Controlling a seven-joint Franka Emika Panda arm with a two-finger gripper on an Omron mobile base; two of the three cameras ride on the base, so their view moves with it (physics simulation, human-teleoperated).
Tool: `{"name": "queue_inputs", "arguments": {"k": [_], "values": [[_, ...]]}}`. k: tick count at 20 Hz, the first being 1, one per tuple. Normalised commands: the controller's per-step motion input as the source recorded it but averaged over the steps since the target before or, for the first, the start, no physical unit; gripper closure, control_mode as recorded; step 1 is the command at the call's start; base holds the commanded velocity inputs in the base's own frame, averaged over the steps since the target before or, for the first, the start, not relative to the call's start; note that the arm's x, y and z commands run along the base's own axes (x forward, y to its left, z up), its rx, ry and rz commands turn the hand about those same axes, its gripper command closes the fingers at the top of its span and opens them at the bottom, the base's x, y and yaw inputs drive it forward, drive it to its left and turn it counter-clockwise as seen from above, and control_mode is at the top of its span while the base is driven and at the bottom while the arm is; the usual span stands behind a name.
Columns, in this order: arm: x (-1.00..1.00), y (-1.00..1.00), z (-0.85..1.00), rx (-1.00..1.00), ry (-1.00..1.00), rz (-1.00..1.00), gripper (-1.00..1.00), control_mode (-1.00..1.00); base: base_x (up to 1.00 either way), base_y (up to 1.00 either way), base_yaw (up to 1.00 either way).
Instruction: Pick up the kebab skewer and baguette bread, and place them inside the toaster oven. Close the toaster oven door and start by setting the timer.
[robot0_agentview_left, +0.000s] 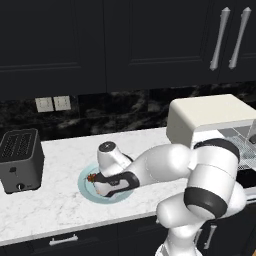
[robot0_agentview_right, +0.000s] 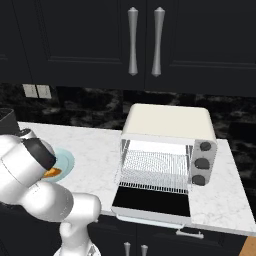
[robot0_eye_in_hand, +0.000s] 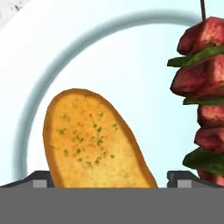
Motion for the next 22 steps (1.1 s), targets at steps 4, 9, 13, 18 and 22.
{"name": "queue_inputs", "arguments": {"k": [4,9,13,18,22], "values": [[0.06,0.00,-0.20,0.00,0.00,0.00,-1.00,-1.00,0.00,0.00,0.00],[0.01,0.00,-0.17,0.00,0.03,0.00,-1.00,-1.00,0.00,0.00,0.00],[0.00,0.00,-0.22,0.00,0.13,0.01,1.00,-1.00,0.00,0.00,0.00],[0.00,0.00,-0.26,0.00,0.05,0.01,1.00,-1.00,0.00,0.00,0.00],[-0.14,0.00,-0.10,0.00,-0.06,0.01,1.00,-1.00,0.00,0.00,0.00]]}}
